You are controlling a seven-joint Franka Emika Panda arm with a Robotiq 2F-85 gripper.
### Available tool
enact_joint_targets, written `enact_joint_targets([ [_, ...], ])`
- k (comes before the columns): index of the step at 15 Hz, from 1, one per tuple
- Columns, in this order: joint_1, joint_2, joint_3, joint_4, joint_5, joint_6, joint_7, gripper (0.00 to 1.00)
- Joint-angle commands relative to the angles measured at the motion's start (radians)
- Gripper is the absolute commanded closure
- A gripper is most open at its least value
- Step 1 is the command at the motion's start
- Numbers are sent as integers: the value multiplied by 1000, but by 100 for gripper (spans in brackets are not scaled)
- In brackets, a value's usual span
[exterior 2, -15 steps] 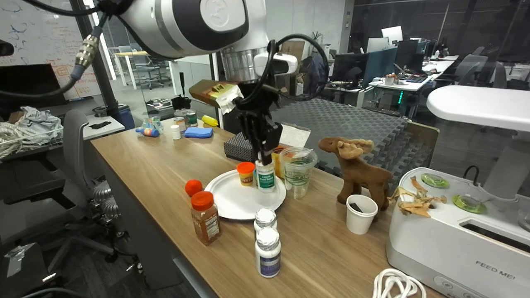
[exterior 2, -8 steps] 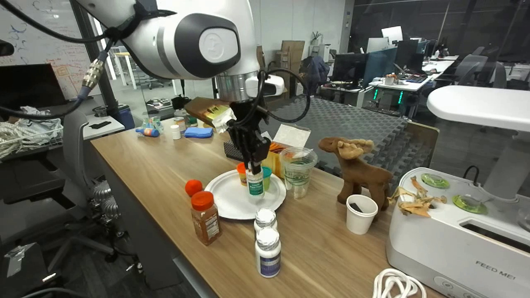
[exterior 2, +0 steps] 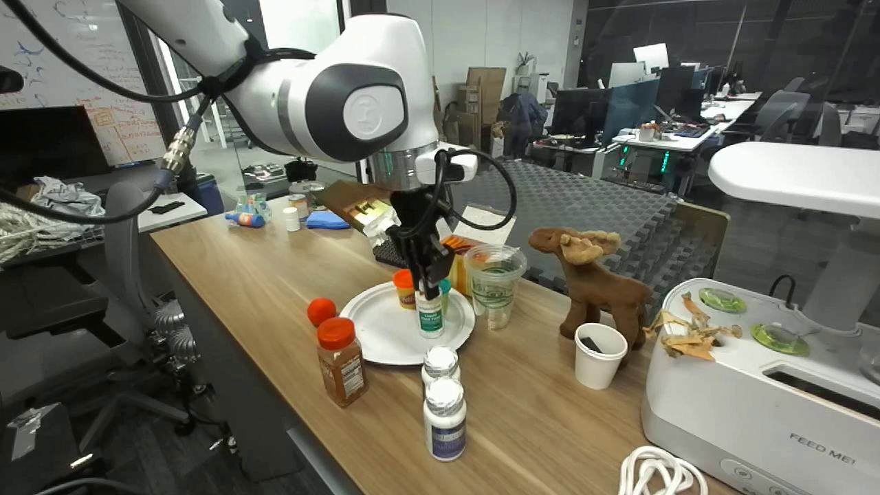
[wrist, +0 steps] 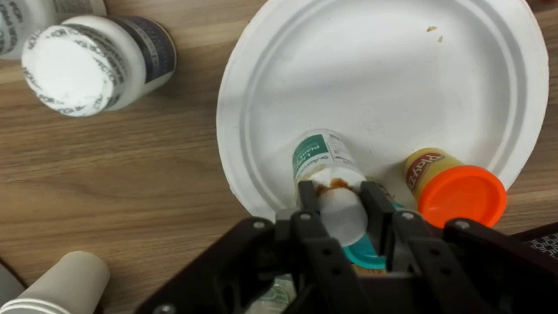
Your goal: Pick up all the objects surrounding the white plate and arrange them on the plate
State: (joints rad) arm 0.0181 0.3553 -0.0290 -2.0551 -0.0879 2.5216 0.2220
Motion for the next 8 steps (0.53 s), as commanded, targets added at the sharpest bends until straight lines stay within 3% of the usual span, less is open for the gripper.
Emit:
enact_joint_targets([
  [1, 8, 8, -11, 28, 21, 23, 9, 83],
  [8, 8, 17, -26, 44, 15, 32, 17, 83],
])
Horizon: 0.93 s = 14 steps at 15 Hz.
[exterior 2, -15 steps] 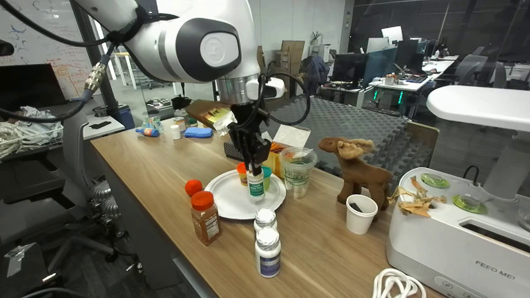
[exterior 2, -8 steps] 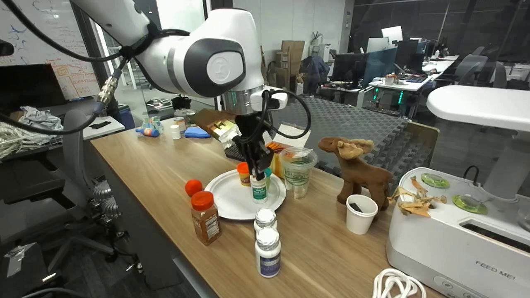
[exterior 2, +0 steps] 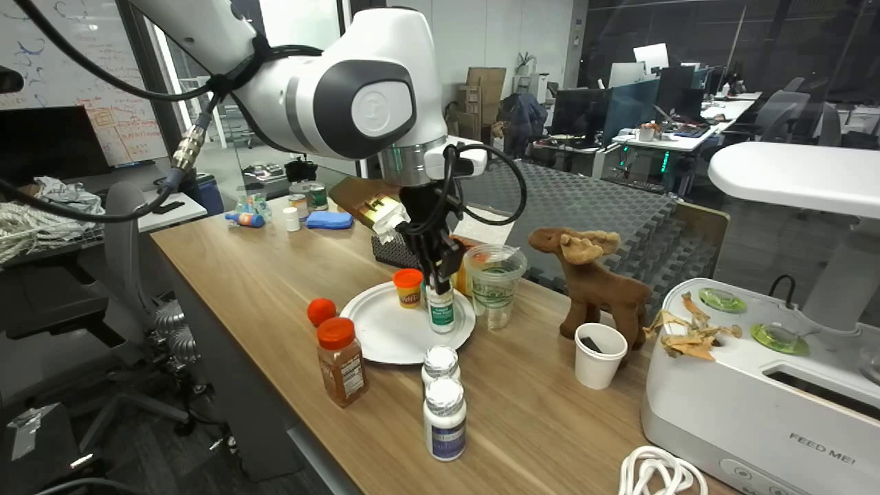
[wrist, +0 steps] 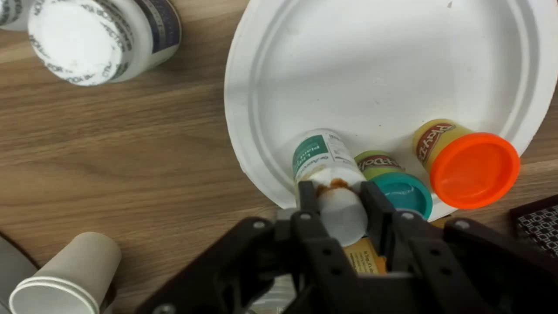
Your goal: Pick up all the objects surrounding the white plate and arrange them on the plate
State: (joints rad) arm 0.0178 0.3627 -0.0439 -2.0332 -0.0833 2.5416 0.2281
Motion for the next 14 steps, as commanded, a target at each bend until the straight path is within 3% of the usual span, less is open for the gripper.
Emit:
enact_joint_targets([
  [1, 9, 12, -13, 23, 9, 12, 11, 83],
  [4, 5, 20, -8, 24, 20, 5, 0, 82],
  [5, 5, 22, -8, 25, 20, 4, 1, 70],
  [6, 2, 24, -3, 25, 29, -1, -8, 45],
  [8, 0, 22, -1, 26, 39, -3, -8, 41],
  [13, 7, -27, -26, -17, 23, 19, 21, 2],
  [14, 7, -42, -35, -30, 19, 23, 31, 0],
])
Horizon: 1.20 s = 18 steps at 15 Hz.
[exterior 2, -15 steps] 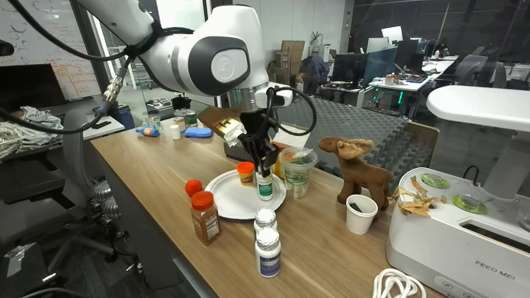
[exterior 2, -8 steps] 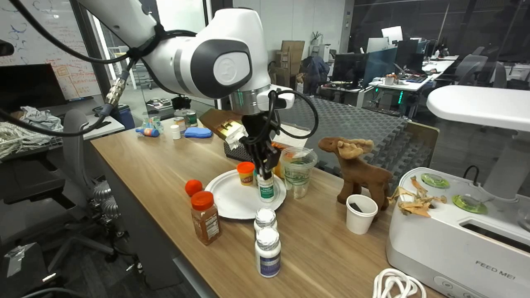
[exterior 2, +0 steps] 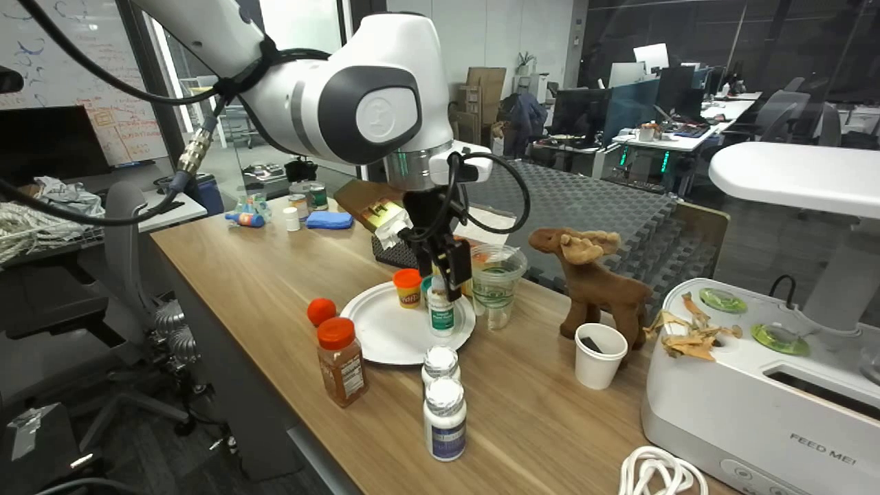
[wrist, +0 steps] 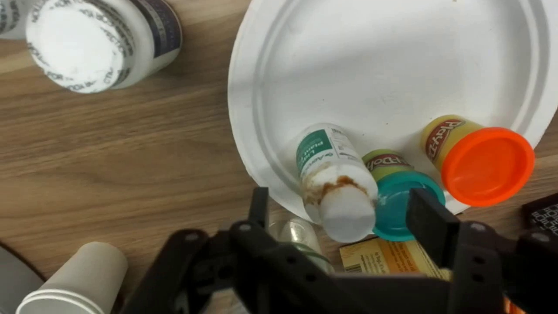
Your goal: Pick up all the objects surrounding the white plate and arrange them on the plate
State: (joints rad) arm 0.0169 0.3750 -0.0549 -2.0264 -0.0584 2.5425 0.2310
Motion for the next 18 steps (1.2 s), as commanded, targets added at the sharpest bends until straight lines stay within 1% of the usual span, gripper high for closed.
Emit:
enact_joint_targets([
  [1, 9, -80, -36, -60, -13, 27, 43, 0],
  [3, 9, -138, -59, -119, -22, 59, 80, 0],
  [6, -2, -236, -75, -222, -23, 94, 87, 0],
  [10, -28, -326, -71, -329, -21, 97, 67, 0],
  [14, -54, -321, -68, -378, -37, 137, 7, 0],
  [18, -78, -273, -66, -359, -24, 139, -110, 0],
])
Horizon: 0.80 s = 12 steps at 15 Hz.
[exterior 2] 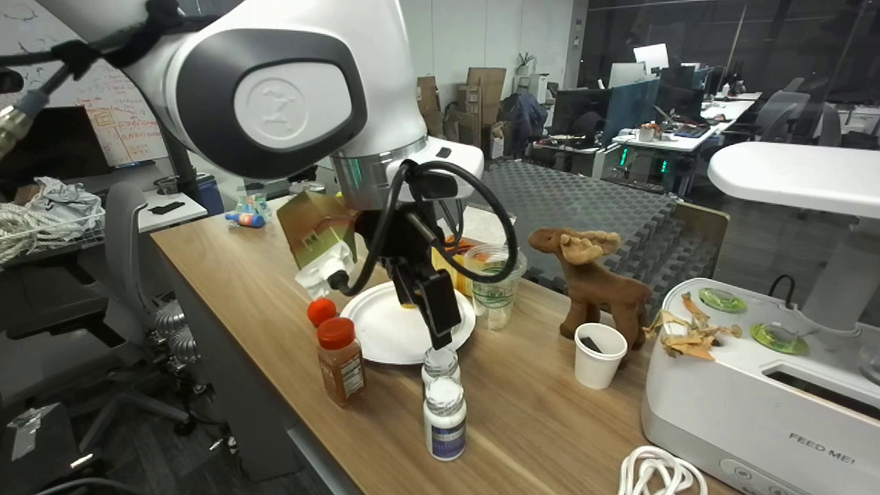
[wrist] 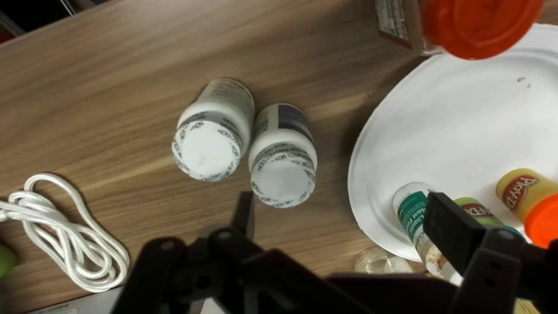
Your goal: Pick up all the objects surrounding the white plate and arrange them on the plate
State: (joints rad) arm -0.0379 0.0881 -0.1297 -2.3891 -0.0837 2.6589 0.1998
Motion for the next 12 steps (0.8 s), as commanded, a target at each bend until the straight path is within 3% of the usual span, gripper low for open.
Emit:
enact_joint_targets([
  [1, -28, 27, 9, 16, 4, 16, -106, 0],
  [12, -73, 128, 38, 94, 79, -62, -360, 0],
])
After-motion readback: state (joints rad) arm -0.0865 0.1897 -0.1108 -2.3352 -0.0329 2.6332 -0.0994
